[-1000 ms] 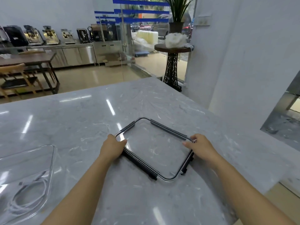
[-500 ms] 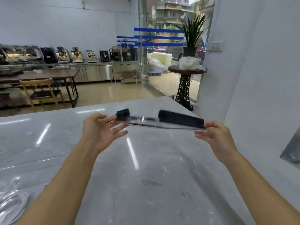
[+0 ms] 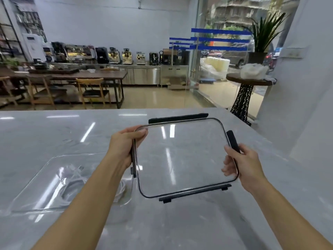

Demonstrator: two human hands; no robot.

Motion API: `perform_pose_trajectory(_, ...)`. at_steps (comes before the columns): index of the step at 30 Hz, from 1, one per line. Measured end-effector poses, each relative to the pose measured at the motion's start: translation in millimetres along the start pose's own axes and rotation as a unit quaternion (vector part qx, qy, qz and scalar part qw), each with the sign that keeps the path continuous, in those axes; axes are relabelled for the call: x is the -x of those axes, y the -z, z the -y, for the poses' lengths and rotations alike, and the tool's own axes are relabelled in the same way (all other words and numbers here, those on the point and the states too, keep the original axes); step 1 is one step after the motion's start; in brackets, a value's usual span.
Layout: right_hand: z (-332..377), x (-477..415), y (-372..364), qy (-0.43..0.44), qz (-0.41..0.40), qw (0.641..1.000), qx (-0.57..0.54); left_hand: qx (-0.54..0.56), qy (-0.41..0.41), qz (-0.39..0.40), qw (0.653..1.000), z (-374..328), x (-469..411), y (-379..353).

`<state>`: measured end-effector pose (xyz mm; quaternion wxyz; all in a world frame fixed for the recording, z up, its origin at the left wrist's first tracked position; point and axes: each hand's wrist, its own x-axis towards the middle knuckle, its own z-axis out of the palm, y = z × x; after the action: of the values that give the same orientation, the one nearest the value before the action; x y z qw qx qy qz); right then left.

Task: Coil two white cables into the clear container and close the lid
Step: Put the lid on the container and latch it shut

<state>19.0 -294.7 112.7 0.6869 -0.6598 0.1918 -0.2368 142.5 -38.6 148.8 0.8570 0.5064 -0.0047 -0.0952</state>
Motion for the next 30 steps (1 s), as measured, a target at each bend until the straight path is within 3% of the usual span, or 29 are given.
perform_pose_trajectory(5, -2, 11, -51, 0.003, 0.031, 0.999, 0.032, 0.028, -0.005, -0.048, 0.998, -32, 6, 37)
perform_pose_trajectory(9, -3, 24, -95, -0.026, 0.035, 0.999, 0.012, -0.029, -0.010, 0.003, 1.000, -61, 17, 73)
perform_pose_trajectory(12, -3, 38, -128, -0.053, 0.041, 0.998, -0.010, 0.001, -0.017, 0.023, 1.000, -80, 23, 104)
perform_pose_trajectory(17, -2, 60, -178, -0.066, 0.059, 0.996, 0.001, -0.180, 0.015, -0.139, 0.974, -103, 20, 150)
perform_pose_trajectory(21, -5, 68, -198, -0.053, 0.063, 0.992, 0.092, -0.267, 0.018, -0.217, 0.939, -108, 20, 181)
perform_pose_trajectory(25, -12, 73, -208, -0.003, 0.063, 0.969, 0.240, -0.322, 0.002, -0.197, 0.926, -104, 17, 205)
perform_pose_trajectory(30, -17, 82, -224, 0.046, 0.029, 0.901, 0.430, -0.315, 0.000, -0.185, 0.931, -98, 3, 228)
